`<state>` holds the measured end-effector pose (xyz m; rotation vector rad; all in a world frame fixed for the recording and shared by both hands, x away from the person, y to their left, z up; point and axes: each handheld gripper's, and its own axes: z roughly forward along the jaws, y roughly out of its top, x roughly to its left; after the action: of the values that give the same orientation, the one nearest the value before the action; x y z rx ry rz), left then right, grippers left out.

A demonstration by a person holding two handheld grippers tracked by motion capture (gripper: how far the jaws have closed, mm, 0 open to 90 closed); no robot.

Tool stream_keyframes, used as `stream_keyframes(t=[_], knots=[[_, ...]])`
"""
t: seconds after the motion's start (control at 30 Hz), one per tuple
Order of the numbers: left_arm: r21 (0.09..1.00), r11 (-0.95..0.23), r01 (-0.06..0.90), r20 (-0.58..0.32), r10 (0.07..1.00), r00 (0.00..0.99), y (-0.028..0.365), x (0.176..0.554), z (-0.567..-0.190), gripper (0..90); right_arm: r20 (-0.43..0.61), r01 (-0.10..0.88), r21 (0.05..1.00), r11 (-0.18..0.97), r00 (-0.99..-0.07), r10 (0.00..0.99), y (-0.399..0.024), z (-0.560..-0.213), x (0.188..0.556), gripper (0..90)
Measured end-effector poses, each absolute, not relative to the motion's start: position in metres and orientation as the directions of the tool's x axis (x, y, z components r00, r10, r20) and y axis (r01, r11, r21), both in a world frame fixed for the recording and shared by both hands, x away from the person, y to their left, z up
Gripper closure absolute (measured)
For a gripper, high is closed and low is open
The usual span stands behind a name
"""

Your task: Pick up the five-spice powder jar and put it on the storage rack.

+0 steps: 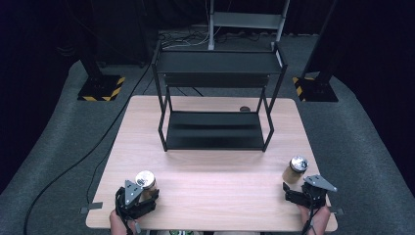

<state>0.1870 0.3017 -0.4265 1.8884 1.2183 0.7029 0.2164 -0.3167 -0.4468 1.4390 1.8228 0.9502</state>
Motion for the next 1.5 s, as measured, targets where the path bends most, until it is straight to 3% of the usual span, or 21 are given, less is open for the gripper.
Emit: stream_keyframes(t=[1.5], knots=[[0.826, -0.345, 0.446, 0.09, 0.862, 0.5, 0.27, 0.241, -0.402, 31.5, -0.022, 0.528, 0.838, 0.138, -0.22, 0.975, -0.32, -0.447, 0.217, 1.5]])
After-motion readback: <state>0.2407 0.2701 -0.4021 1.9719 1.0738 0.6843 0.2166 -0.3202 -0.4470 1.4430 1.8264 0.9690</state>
